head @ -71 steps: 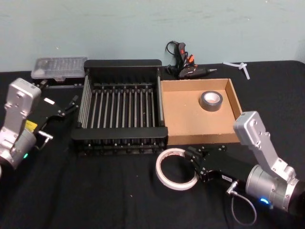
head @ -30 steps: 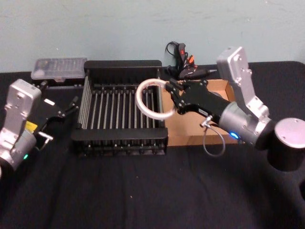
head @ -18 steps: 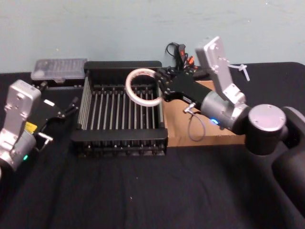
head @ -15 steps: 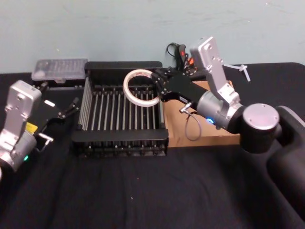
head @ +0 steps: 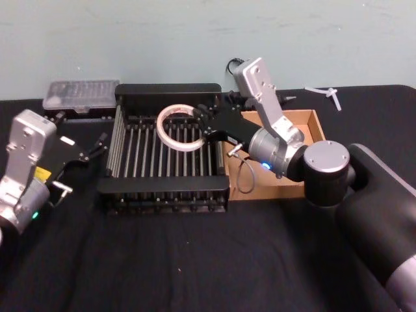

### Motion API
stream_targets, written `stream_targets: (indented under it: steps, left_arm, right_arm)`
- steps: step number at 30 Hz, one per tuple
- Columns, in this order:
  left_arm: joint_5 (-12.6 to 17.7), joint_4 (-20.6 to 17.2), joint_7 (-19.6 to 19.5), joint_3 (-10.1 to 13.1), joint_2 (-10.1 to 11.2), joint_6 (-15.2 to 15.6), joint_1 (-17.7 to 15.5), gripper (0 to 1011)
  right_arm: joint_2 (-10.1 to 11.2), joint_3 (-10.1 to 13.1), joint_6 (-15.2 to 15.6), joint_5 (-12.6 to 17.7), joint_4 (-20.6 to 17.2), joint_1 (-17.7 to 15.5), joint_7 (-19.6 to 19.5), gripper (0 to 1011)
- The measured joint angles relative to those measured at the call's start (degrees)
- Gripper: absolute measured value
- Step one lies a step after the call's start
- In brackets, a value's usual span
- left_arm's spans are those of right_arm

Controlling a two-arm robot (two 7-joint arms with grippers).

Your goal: Pick up the white tape and place it into the black box , Pick up the silver tape and place it into the brown box.

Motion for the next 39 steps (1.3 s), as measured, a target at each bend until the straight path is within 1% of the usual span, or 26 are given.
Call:
stream_targets:
  steps: [7, 18, 21, 22, 24, 29, 31, 33, 36, 37, 38, 39]
  left_arm:
    - [0.00, 0.00, 0.00, 0.00, 0.00, 0.00, 0.00, 1001]
    - [0.00, 0.00, 0.00, 0.00, 0.00, 0.00, 0.00, 1001]
    - [0.00, 0.00, 0.00, 0.00, 0.00, 0.00, 0.00, 1001]
    - [0.00, 0.00, 0.00, 0.00, 0.00, 0.00, 0.00, 1001]
    - [0.00, 0.00, 0.00, 0.00, 0.00, 0.00, 0.00, 1001]
    - [0.00, 0.00, 0.00, 0.00, 0.00, 0.00, 0.00, 1001]
    - [0.00, 0.00, 0.00, 0.00, 0.00, 0.00, 0.00, 1001]
    - [0.00, 0.00, 0.00, 0.00, 0.00, 0.00, 0.00, 1001]
    - [0.00, 0.00, 0.00, 0.00, 0.00, 0.00, 0.00, 1001]
    - [0.00, 0.00, 0.00, 0.00, 0.00, 0.00, 0.00, 1001]
    - [0.00, 0.00, 0.00, 0.00, 0.00, 0.00, 0.00, 1001]
    - [0.00, 0.00, 0.00, 0.00, 0.00, 0.00, 0.00, 1001]
  right_arm:
    - [-0.90, -0.16, 0.00, -1.11, 2.13, 0.46, 0.11, 81]
    - [-0.86, -0.16, 0.09, -1.14, 2.05, 0.44, 0.15, 80]
    - [-0.84, -0.15, 0.11, -1.10, 2.00, 0.43, 0.16, 125]
    - [-0.84, -0.15, 0.11, -1.09, 1.99, 0.42, 0.17, 125]
    - [-0.83, -0.14, 0.12, -1.06, 1.98, 0.42, 0.18, 214]
    - [-0.81, -0.12, 0.14, -0.99, 1.93, 0.39, 0.21, 348]
    - [-0.80, -0.10, 0.15, -0.98, 1.91, 0.38, 0.22, 427]
    - [-0.79, -0.10, 0.16, -0.97, 1.90, 0.37, 0.22, 469]
    - [-0.78, -0.09, 0.16, -0.95, 1.88, 0.36, 0.22, 581]
    - [-0.77, -0.09, 0.16, -0.95, 1.87, 0.36, 0.22, 581]
    - [-0.77, -0.08, 0.16, -0.95, 1.87, 0.36, 0.22, 640]
    - [-0.77, -0.09, 0.16, -0.94, 1.87, 0.36, 0.22, 669]
